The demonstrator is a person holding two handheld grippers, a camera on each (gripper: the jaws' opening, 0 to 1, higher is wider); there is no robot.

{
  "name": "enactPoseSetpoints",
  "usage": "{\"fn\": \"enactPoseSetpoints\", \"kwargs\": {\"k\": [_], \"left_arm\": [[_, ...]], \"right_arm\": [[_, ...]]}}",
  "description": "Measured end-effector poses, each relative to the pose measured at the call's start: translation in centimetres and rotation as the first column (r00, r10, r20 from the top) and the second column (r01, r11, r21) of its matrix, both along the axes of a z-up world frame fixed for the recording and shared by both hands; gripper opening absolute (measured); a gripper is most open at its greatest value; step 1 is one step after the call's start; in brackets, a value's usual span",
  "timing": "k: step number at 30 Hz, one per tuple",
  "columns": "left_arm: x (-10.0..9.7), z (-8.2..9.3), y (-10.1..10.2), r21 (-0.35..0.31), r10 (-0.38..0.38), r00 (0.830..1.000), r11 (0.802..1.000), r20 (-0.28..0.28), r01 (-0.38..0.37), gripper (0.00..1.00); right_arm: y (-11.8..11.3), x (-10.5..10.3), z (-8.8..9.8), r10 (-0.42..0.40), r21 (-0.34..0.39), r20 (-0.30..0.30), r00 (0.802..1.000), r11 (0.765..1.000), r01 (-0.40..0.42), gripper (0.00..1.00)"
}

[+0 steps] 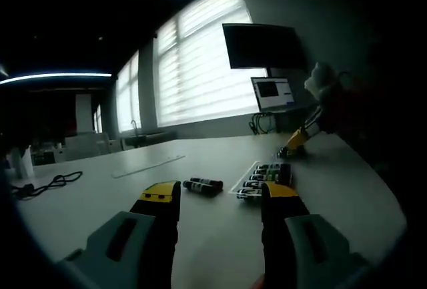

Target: Grip medicine bottles put into box

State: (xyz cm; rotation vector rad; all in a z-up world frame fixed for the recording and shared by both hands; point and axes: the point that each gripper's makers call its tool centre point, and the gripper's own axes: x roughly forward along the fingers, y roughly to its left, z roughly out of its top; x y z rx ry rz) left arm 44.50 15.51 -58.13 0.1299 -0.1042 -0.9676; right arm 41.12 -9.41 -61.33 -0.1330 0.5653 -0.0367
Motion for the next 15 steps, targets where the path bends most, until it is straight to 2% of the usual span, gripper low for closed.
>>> {"fn": "enactPoseSetpoints", "kwargs": {"k": [4,7,15], "left_arm": [[0.0,0.0,0.0,0.001,-0.001,1.000,1.000,0.001,0.001,0.41],[0.0,0.1,0.1,-0.005,0.002,1.000,1.000,0.002,-0.002,0.41],[0.0,0.1,0.1,-0.004,0.001,1.000,1.000,0.004,-0.001,0.41]], "right_arm": [[0.3,0.1,0.0,0.004,0.031,0.001,1.000,1.000,-0.004,0.01],[0.8,0.4,-0.1,0.010,0.084,-0.006,1.000,0.996,-0.009,0.02],[2.0,1.6,0.6,0.034,0.162,0.001,0.999,0.986,-0.034,0.05]]}}
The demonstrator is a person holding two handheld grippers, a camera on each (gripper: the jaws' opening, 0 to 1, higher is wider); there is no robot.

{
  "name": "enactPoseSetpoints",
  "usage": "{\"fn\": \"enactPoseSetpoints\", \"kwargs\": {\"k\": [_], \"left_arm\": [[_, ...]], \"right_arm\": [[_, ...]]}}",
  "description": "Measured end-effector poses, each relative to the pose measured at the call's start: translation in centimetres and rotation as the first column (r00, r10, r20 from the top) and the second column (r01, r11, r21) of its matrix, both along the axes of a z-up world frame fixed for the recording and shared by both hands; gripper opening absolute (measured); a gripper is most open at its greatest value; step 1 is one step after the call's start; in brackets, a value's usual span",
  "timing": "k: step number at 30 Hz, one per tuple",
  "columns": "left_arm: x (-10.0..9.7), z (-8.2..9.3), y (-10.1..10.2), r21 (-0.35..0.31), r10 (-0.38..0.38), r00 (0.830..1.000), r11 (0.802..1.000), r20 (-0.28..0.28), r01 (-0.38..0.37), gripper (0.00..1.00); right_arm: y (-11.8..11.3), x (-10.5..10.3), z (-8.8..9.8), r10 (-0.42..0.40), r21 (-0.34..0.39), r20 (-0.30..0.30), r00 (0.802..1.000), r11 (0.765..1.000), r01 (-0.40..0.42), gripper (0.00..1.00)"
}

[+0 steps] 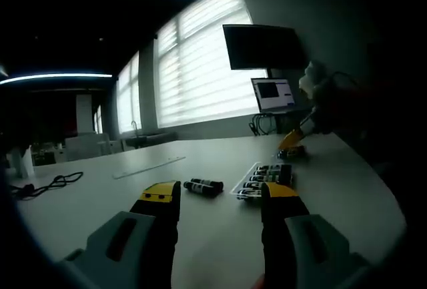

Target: Grip medicine bottles put into box

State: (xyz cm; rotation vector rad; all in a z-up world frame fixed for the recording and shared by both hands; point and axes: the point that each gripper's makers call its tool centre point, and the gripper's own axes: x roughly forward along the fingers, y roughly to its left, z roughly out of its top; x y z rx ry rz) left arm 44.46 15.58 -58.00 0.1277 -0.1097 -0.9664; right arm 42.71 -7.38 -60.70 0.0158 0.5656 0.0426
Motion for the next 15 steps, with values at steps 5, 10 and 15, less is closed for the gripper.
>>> {"fn": "enactPoseSetpoints", "kwargs": {"k": [5,10,15], "left_arm": [[0.0,0.1,0.1,-0.005,0.003,1.000,1.000,-0.001,-0.003,0.41],[0.0,0.1,0.1,-0.005,0.002,1.000,1.000,0.000,-0.002,0.41],[0.0,0.0,0.0,-0.004,0.001,1.000,1.000,0.001,-0.001,0.41]], "right_arm": [[1.1,1.0,0.1,0.034,0.029,-0.016,0.999,0.999,-0.033,0.07],[1.8,1.9,0.3,0.058,0.050,-0.025,0.998,0.997,-0.057,0.08],[2.3,2.9,1.0,0.067,0.074,-0.006,0.998,0.995,-0.066,0.09]]}}
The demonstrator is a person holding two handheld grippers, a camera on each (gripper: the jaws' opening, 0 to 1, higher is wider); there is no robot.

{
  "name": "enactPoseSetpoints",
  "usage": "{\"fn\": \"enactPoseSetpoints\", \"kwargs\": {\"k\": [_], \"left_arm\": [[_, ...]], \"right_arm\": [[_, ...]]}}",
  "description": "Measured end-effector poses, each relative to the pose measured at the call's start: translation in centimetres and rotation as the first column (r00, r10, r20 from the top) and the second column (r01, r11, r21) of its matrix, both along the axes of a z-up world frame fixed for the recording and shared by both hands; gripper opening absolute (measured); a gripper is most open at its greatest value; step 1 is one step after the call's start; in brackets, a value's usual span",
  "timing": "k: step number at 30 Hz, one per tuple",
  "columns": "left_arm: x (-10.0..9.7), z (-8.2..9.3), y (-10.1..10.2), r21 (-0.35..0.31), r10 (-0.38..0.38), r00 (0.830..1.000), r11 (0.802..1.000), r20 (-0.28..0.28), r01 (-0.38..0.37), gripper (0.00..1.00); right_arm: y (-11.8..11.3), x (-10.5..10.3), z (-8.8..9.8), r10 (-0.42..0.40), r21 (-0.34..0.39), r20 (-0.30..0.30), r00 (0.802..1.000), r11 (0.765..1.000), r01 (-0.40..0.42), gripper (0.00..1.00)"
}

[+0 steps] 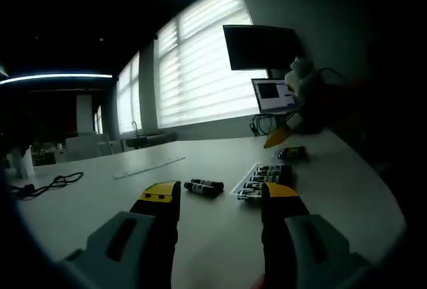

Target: Grip medicine bottles put into box

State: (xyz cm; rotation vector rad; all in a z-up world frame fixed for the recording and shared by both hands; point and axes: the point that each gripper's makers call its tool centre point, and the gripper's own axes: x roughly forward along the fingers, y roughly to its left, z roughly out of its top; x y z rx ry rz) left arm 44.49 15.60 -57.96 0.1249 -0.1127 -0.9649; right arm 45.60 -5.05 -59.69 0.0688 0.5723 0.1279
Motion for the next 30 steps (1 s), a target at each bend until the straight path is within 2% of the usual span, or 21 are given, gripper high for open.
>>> {"fn": "enactPoseSetpoints", "kwargs": {"k": [11,21,30], "left_arm": [[0.0,0.0,0.0,-0.002,-0.002,1.000,1.000,0.001,0.002,0.41],[-0.1,0.0,0.0,-0.006,-0.004,1.000,1.000,-0.001,0.004,0.41],[-0.1,0.0,0.0,-0.003,-0.006,1.000,1.000,0.001,0.006,0.41]], "right_arm": [[1.3,1.2,0.0,0.032,0.025,-0.034,0.999,0.999,-0.031,0.10],[2.8,3.2,1.1,0.051,0.035,-0.009,0.999,0.998,-0.051,0.09],[5.5,5.1,1.1,0.110,0.046,-0.022,0.994,0.993,-0.109,0.09]]}}
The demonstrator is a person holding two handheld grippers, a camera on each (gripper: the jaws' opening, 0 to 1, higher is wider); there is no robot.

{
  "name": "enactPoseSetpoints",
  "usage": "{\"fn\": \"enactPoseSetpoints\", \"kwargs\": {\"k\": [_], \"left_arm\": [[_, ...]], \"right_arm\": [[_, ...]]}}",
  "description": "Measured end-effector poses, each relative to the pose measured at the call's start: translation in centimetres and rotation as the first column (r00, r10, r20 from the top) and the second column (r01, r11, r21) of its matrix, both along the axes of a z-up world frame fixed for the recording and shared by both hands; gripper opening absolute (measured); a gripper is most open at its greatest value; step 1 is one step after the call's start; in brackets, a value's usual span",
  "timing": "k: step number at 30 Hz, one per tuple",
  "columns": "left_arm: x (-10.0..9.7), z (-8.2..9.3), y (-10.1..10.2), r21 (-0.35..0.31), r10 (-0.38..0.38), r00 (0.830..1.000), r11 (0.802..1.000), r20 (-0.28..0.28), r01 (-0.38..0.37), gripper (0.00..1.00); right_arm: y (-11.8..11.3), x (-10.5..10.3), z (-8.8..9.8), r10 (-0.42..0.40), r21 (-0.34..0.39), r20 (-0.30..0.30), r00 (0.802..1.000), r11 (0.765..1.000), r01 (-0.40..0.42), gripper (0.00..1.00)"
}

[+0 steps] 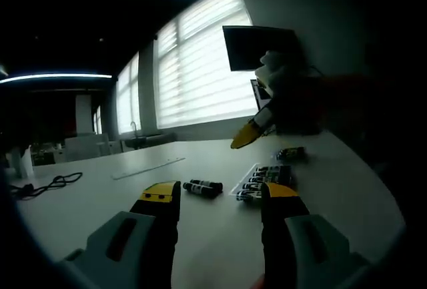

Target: Grip medicine bottles put into box

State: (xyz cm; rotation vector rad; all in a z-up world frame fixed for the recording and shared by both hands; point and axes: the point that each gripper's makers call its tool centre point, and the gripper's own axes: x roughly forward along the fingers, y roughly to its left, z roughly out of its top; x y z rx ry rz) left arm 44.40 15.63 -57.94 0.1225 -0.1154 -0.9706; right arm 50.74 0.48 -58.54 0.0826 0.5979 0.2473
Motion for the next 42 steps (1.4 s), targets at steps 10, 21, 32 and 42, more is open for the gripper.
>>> {"fn": "enactPoseSetpoints", "kwargs": {"k": [10,21,32,42], "left_arm": [[0.0,0.0,0.0,-0.004,0.000,1.000,1.000,-0.001,0.000,0.41],[0.1,0.1,0.2,-0.009,0.003,1.000,1.000,-0.001,-0.003,0.41],[0.1,0.3,0.2,-0.023,0.002,1.000,1.000,-0.002,-0.002,0.41],[0.1,0.4,0.2,-0.033,-0.002,1.000,0.999,-0.004,0.002,0.41]], "right_arm": [[2.4,1.8,-0.7,0.047,0.000,-0.020,0.999,0.999,-0.047,0.09],[3.5,3.3,-1.5,0.055,-0.014,-0.047,0.997,0.998,-0.056,0.09],[4.7,4.2,-3.2,0.070,-0.013,-0.069,0.995,0.997,-0.071,0.12],[4.9,4.0,-4.7,0.076,-0.057,-0.103,0.992,0.995,-0.082,0.11]]}}
